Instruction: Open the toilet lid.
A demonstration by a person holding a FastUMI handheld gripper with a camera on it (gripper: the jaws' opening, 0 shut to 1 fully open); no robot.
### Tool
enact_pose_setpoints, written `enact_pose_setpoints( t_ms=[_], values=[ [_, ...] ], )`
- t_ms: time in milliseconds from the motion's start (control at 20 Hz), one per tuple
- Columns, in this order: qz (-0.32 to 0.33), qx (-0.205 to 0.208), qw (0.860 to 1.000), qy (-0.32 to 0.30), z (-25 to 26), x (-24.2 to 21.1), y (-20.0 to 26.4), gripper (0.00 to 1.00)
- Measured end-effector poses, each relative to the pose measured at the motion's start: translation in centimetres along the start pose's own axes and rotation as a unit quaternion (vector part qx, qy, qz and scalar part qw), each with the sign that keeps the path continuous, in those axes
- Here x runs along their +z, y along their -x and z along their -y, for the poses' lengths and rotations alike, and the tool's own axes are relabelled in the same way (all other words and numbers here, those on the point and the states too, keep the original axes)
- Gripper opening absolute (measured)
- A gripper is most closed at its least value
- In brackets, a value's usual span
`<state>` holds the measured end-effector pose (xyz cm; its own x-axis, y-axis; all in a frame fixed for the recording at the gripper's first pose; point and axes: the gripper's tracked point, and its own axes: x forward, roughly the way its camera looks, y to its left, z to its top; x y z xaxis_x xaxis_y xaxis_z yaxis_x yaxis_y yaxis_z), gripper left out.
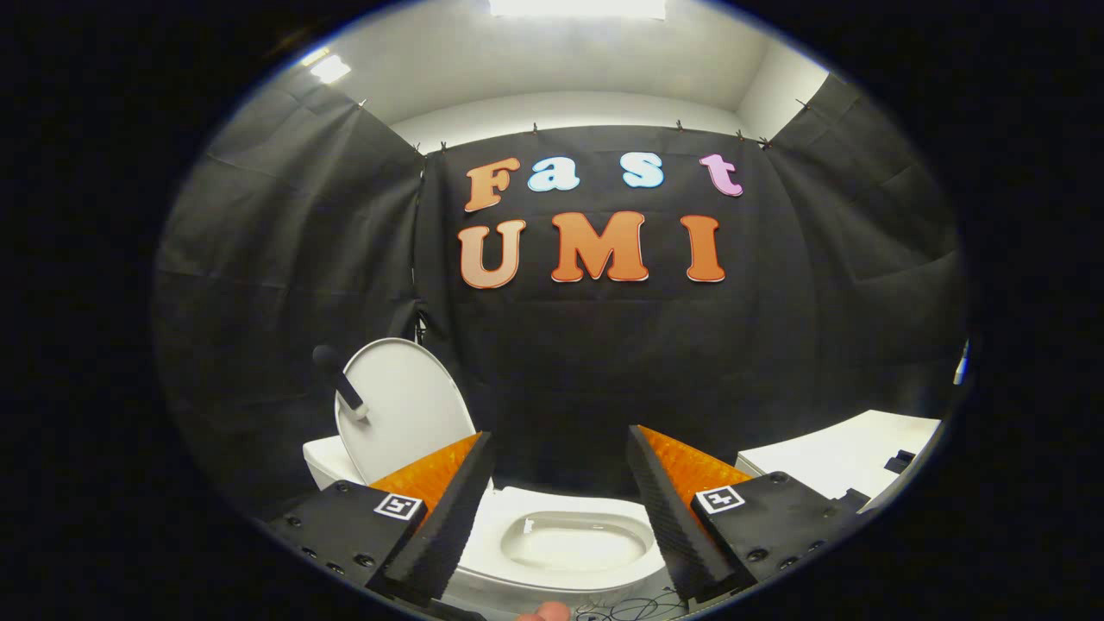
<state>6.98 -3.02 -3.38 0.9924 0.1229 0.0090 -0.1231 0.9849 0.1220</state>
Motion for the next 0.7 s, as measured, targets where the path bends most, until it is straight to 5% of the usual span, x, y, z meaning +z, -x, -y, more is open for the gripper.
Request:
enact_pose_setpoints(
  t_ms=[700],
  values=[
    [0.004,0.003,1.0,-0.005,-0.65,0.73,0.47,0.98]
  ],
)
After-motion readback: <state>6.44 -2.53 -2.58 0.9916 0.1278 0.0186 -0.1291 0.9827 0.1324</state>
